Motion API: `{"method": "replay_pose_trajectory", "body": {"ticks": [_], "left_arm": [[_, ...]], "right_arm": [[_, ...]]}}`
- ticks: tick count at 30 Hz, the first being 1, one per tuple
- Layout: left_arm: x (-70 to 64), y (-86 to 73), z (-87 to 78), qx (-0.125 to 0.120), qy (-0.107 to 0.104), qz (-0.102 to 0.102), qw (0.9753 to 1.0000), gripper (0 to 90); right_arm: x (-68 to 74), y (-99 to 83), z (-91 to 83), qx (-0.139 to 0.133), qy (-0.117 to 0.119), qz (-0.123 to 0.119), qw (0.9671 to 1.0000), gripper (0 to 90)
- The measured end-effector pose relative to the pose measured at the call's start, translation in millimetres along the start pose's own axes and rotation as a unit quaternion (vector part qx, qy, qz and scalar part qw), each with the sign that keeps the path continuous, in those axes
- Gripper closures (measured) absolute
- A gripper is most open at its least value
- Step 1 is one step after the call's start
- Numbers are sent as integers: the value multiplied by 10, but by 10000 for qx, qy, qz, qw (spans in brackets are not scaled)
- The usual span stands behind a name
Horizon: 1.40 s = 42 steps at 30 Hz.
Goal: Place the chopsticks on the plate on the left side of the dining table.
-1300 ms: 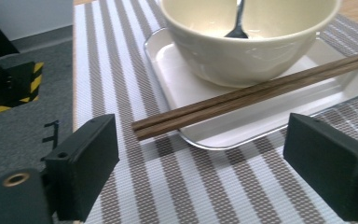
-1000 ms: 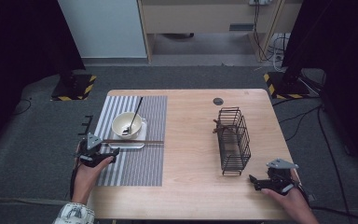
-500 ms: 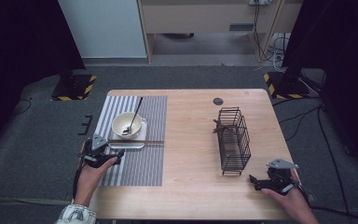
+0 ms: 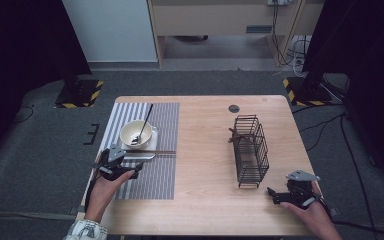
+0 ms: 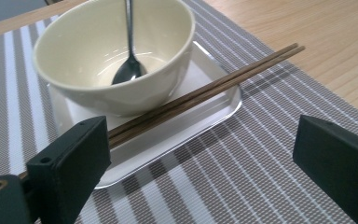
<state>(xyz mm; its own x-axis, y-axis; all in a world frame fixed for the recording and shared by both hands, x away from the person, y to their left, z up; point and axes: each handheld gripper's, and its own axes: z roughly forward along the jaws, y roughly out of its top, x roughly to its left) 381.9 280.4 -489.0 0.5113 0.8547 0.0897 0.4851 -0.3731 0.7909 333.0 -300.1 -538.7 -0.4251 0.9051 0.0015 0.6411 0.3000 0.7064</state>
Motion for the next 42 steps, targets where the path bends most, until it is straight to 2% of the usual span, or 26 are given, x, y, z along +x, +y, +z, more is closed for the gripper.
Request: {"method": "replay_pose_trajectory", "body": {"ticks": [14,23,34,42], "left_arm": [[-280,131,51,-62,-335,365,9988,38],[-398,179,113,-3,-501,490,9975,38],[-554,247,208,31,-720,673,9951,39],[-680,292,280,46,-893,846,9924,40]], "right_arm": [[1,0,0,-1,-4,5,10000,2],[2,0,0,-1,-4,7,10000,2],[2,-1,-1,-1,-4,5,10000,2],[3,-2,-1,-2,-1,3,10000,2]]}}
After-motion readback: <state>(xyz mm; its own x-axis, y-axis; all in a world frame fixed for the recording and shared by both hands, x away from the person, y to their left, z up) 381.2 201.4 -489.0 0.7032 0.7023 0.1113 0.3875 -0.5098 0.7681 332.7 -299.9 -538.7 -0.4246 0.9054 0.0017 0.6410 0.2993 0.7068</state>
